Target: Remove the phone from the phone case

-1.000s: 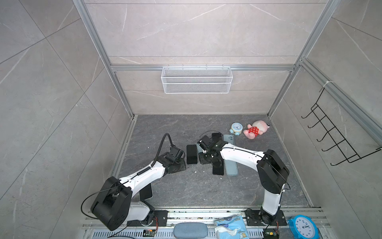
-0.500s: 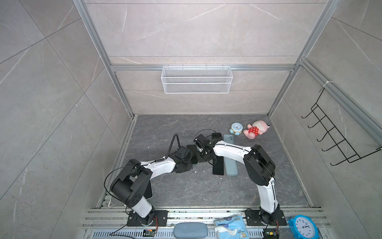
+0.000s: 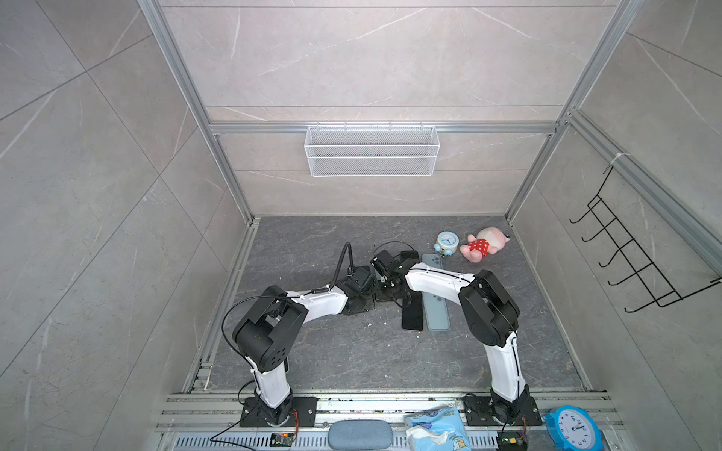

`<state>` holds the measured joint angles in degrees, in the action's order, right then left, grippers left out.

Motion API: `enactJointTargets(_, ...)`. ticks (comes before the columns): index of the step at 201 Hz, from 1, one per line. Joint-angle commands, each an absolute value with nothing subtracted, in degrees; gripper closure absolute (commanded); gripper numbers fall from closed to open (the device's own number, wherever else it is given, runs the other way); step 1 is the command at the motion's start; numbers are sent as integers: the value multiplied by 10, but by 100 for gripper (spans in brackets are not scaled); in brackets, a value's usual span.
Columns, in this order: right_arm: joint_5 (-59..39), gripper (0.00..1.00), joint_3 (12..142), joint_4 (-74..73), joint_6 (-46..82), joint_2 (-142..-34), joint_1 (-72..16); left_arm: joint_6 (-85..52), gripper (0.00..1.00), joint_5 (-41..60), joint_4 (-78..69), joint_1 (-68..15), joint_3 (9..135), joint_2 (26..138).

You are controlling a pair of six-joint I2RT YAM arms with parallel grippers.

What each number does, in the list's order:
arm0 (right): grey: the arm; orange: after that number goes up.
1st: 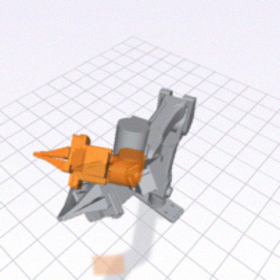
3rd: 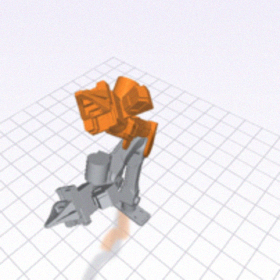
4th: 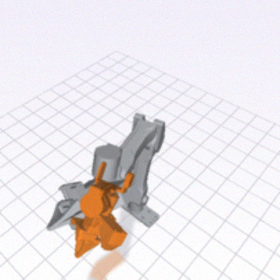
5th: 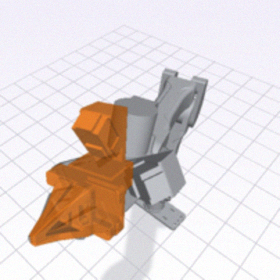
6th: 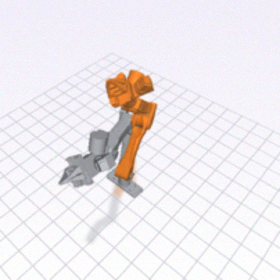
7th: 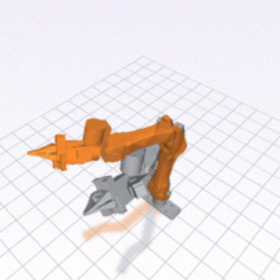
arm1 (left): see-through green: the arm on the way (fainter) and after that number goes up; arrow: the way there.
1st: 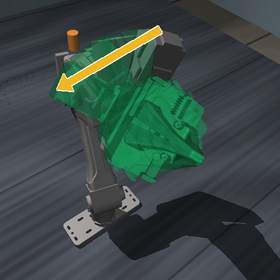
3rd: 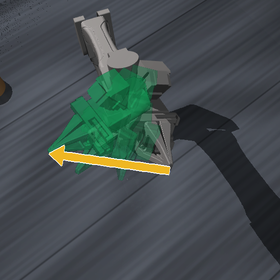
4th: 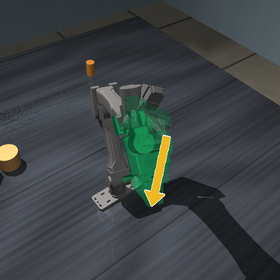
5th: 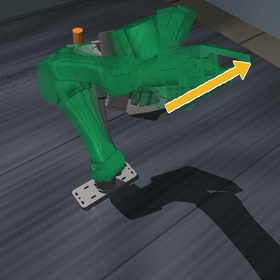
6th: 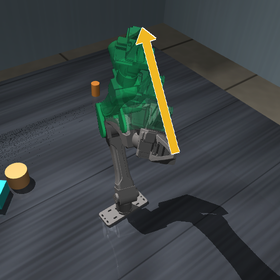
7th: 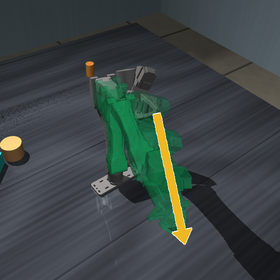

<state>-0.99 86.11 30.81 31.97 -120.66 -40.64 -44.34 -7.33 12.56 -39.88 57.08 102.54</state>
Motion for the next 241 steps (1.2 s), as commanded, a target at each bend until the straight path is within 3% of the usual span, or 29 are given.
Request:
enactJointTargets(1,-12,87,849,291,341,-1221,-394,-414,91,-107,158,-399,585,1053)
enactJointTargets(96,-37,90,902,269,323,-1270,-361,-374,90,-118,130,-398,598,1057)
enactJointTargets(134,-39,88,908,267,306,-1266,-358,-401,83,-105,118,-401,527,966)
enactJointTargets(181,-54,68,895,263,297,-1224,-356,-415,64,-146,211,-386,510,874)
enactJointTargets(195,-57,61,867,252,298,-1187,-357,-409,64,-127,213,-363,516,888)
enactJointTargets(241,-65,52,766,241,304,-1066,-356,-378,65,-144,225,-350,588,980)
